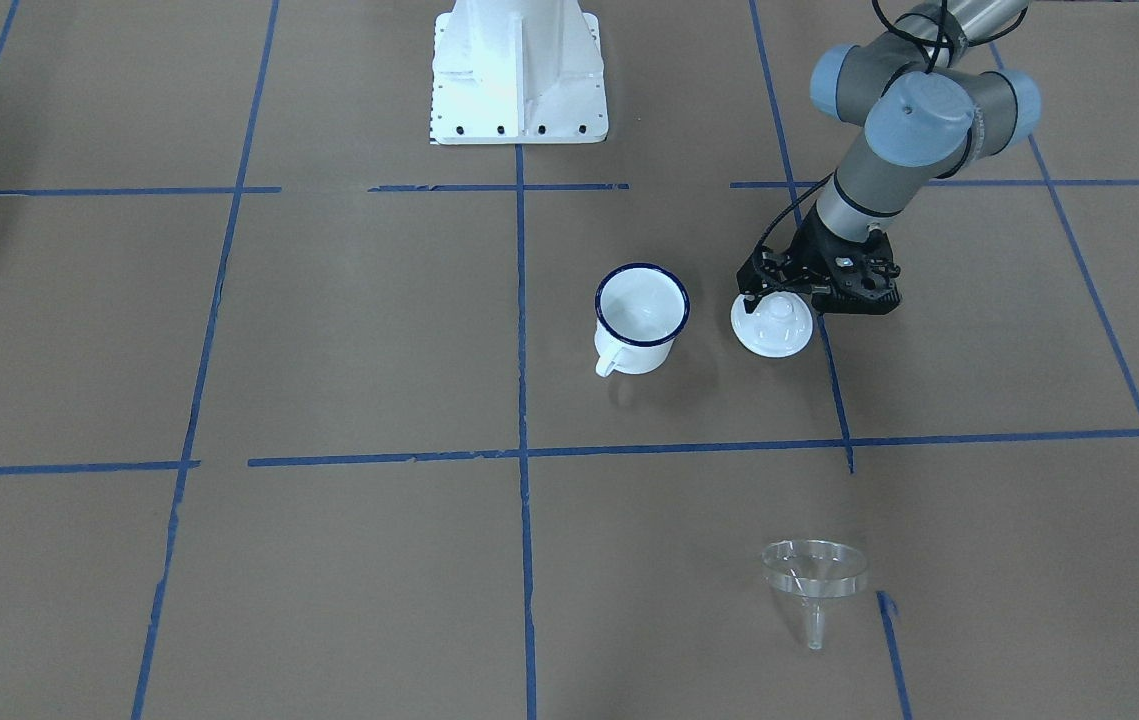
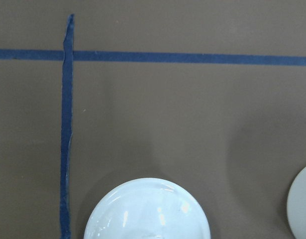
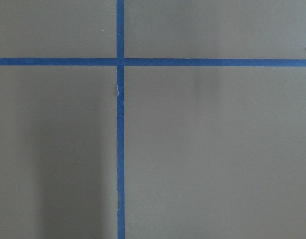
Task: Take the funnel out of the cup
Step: 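Move the left gripper down to the white lid beside the mug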
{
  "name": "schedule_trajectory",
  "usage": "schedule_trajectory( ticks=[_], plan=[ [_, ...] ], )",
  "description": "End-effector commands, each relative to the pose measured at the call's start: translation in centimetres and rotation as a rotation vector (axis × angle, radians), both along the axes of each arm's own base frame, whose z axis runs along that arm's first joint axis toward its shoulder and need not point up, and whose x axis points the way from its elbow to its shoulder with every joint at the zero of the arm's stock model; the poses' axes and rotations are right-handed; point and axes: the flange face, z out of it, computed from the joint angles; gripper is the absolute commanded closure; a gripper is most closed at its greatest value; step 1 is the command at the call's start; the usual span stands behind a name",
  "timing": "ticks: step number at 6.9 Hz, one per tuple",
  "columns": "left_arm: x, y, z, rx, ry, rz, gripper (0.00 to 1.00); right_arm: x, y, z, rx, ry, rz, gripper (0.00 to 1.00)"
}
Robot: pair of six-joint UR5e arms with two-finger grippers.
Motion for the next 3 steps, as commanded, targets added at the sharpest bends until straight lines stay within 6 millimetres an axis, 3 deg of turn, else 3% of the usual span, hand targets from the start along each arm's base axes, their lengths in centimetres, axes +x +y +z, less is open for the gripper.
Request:
schedule_trajectory(
  ticks=[1,3],
  plan=[
    [1.3,1.32,0.48,-0.019,-0.004,0.019,0.0,0.0,0.0,0.0,0.0,0.0,0.0,0.0],
    [1.86,1.81,0.66,-0.031,-0.011,0.027,0.0,0.0,0.0,0.0,0.0,0.0,0.0,0.0]
  ],
)
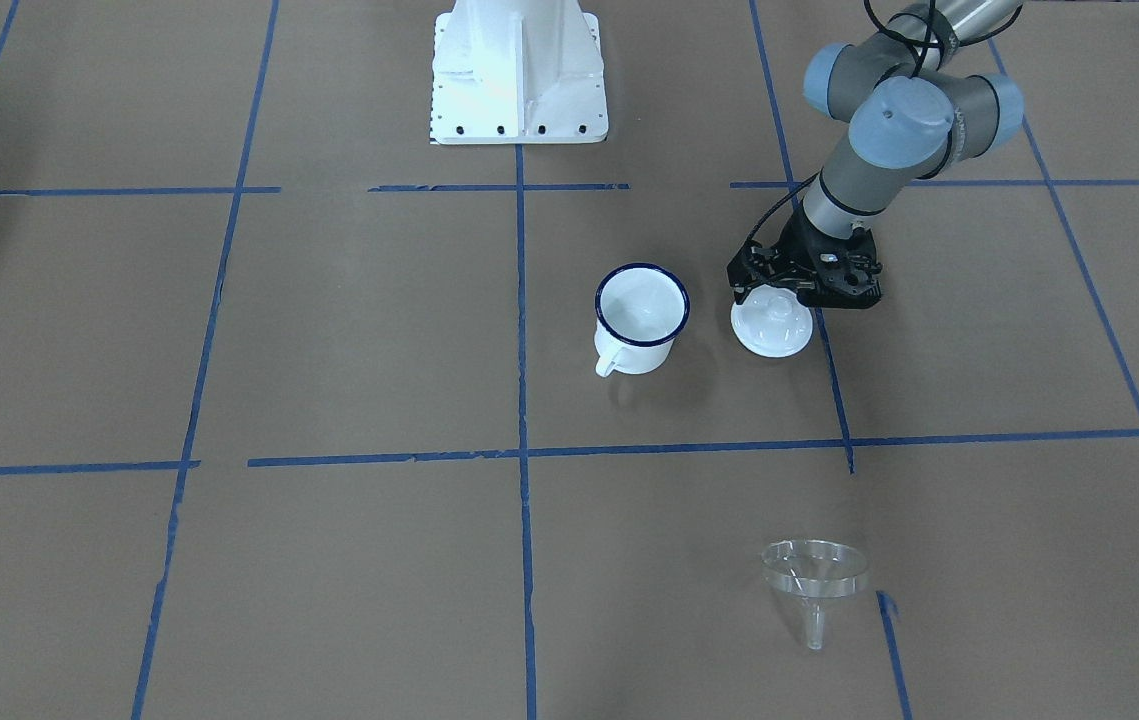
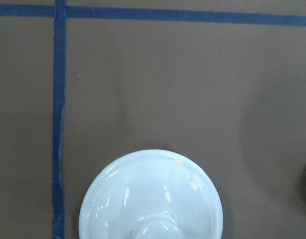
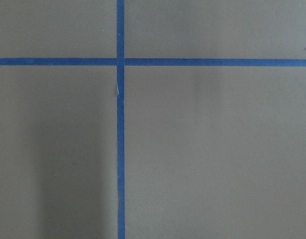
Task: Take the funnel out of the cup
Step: 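Move the left gripper down to the white lid beside the mug, then close the left gripper on the knob of the white lid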
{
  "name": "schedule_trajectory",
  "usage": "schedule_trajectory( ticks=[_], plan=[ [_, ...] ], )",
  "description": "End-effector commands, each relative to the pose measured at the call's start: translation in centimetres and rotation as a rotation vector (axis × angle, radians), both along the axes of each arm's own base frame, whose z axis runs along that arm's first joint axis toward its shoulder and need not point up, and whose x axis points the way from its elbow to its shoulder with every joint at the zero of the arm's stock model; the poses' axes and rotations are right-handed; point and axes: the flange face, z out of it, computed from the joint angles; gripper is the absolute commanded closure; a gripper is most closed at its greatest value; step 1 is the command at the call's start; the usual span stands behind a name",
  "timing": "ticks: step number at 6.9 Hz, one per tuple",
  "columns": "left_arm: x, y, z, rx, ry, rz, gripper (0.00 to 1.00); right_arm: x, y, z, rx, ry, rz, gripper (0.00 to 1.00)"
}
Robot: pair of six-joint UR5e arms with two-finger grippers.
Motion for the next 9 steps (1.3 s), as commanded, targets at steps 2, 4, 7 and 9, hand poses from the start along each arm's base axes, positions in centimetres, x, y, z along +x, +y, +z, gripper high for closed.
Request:
schedule_trajectory(
  ticks=[2,4,7,9],
  plan=[
    [0.3,0.4,-0.7,-0.041,-0.052,0.005,0.01,0.0,0.0,0.0,0.0,0.0,0.0,0.0],
    [0.2,-0.2,-0.6,-0.009,-0.078,-0.042,0.03,0.0,0.0,0.0,0.0,0.0,0.0,0.0],
    [0.4,-0.4,0.1,-0.024,-0.087,-0.051,0.05,0.0,0.0,0.0,0.0,0.0,0.0,0.0],
    [0.7,-0.6,-1.6,-0.012,-0.063,-0.052,0.11,0.0,0.0,0.0,0.0,0.0,0.0,0.0]
  ],
)
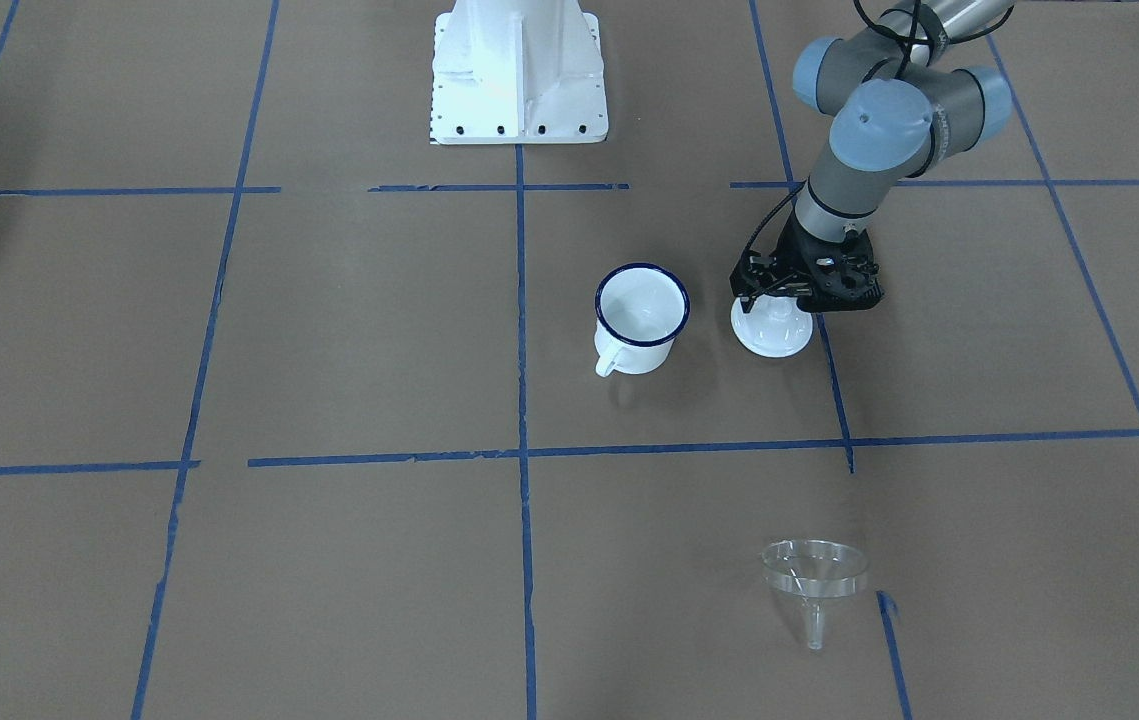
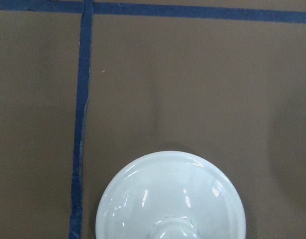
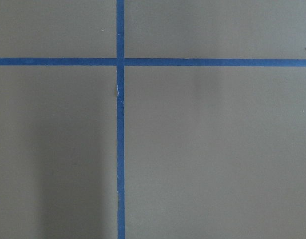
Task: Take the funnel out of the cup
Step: 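Close the left gripper on the knob of the white lid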
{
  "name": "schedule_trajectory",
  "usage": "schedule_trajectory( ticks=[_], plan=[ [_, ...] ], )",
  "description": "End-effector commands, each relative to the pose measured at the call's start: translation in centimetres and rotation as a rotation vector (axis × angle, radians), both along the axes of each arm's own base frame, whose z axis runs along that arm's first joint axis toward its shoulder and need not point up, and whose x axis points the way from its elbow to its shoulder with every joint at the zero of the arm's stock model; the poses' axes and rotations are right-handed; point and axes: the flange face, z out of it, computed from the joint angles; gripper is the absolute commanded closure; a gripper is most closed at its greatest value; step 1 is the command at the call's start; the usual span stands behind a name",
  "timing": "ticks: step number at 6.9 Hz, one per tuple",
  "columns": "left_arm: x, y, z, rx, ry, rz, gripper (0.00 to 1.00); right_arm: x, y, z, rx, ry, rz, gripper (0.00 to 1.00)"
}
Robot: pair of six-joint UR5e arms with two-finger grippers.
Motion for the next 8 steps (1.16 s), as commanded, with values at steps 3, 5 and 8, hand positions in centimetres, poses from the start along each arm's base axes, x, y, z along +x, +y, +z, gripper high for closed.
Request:
schedule_trajectory(
  ticks=[3,5,8],
  plan=[
    [0.11,-0.07,-0.82,0.006,0.011,-0.001,0.13,0.0,0.0,0.0,0.0,0.0,0.0,0.0],
    [-0.07,-0.05,-0.46,0.002,0.006,-0.003,0.13,0.0,0.0,0.0,0.0,0.0,0.0,0.0],
    [0.18,-0.24,-0.37,0.001,0.003,-0.002,0.14,0.0,0.0,0.0,0.0,0.0,0.0,0.0]
  ],
)
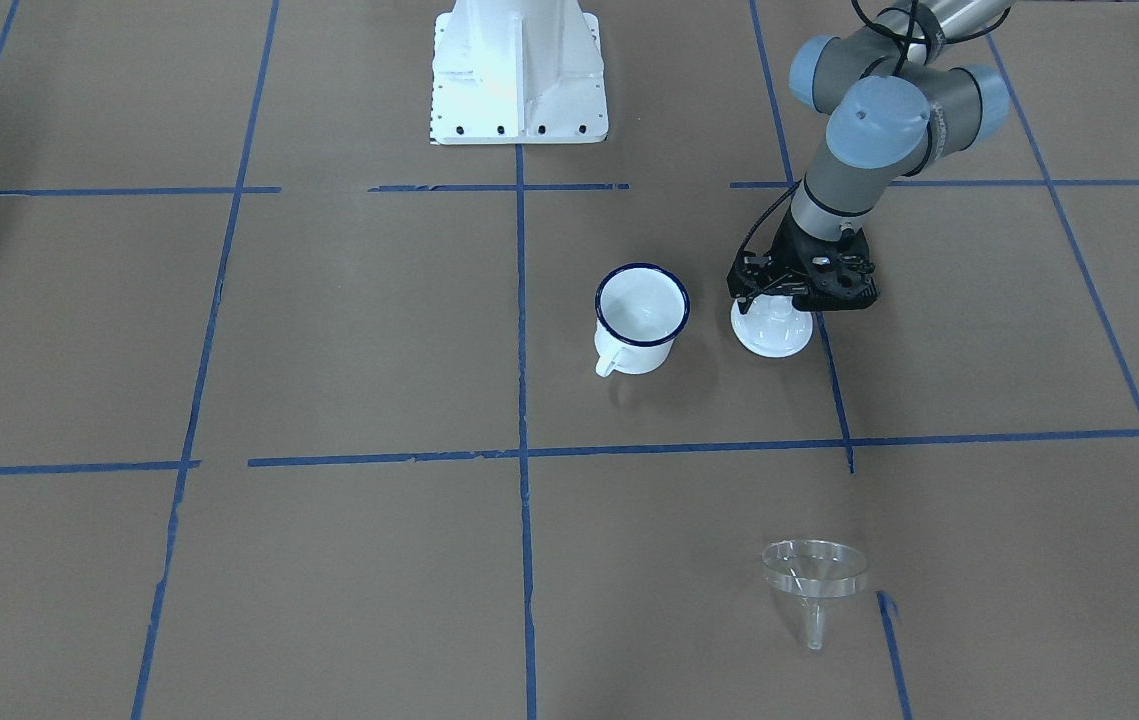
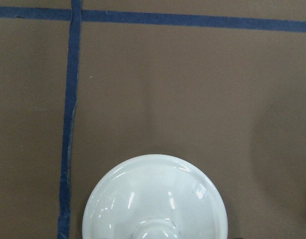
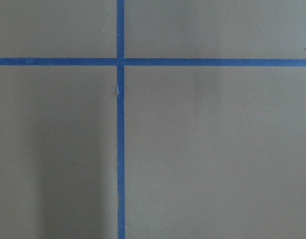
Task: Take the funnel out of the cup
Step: 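Close the left gripper on the knob of the white lid, then lift the white lid and carry it over the mug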
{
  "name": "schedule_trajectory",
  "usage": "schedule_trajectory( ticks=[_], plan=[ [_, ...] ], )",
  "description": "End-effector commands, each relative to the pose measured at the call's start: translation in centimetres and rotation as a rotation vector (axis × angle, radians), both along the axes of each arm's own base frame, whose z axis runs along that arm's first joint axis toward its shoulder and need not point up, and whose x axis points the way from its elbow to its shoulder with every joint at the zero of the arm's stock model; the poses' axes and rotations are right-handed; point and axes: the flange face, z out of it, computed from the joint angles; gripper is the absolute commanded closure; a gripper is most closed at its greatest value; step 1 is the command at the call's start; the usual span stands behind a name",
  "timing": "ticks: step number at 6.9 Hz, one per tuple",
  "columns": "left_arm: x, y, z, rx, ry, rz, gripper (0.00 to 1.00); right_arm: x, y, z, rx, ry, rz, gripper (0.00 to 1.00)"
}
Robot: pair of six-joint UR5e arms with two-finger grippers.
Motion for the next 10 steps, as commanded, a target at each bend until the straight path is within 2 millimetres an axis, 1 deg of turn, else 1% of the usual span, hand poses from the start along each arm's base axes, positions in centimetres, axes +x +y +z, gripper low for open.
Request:
schedule_trajectory(
  ticks=[1,2,3,4,5,6,9,10],
  plan=[
    [0.0,0.0,0.3,0.001,-0.004,0.003,0.14,0.0,0.0,0.0,0.0,0.0,0.0,0.0],
    [-0.1,0.0,0.3,0.002,-0.004,0.003,0.14,0.0,0.0,0.0,0.0,0.0,0.0,0.0],
    [-0.1,0.0,0.2,0.003,-0.003,0.003,0.18,0.0,0.0,0.0,0.0,0.0,0.0,0.0],
    [-0.2,-0.1,0.0,0.003,0.0,-0.001,0.32,0.0,0.0,0.0,0.0,0.0,0.0,0.0],
    [-0.7,-0.2,-0.2,0.005,0.005,-0.006,0.67,0.0,0.0,0.0,0.0,0.0,0.0,0.0],
    [-0.9,-0.3,-0.3,0.005,0.005,-0.01,0.99,0.0,0.0,0.0,0.0,0.0,0.0,0.0],
    [-1.8,-1.0,-0.7,0.005,0.005,-0.029,1.0,0.0,0.0,0.0,0.0,0.0,0.0,0.0],
    [-3.0,-1.1,-2.3,-0.007,-0.012,-0.043,1.0,0.0,0.0,0.0,0.0,0.0,0.0,0.0]
  ],
)
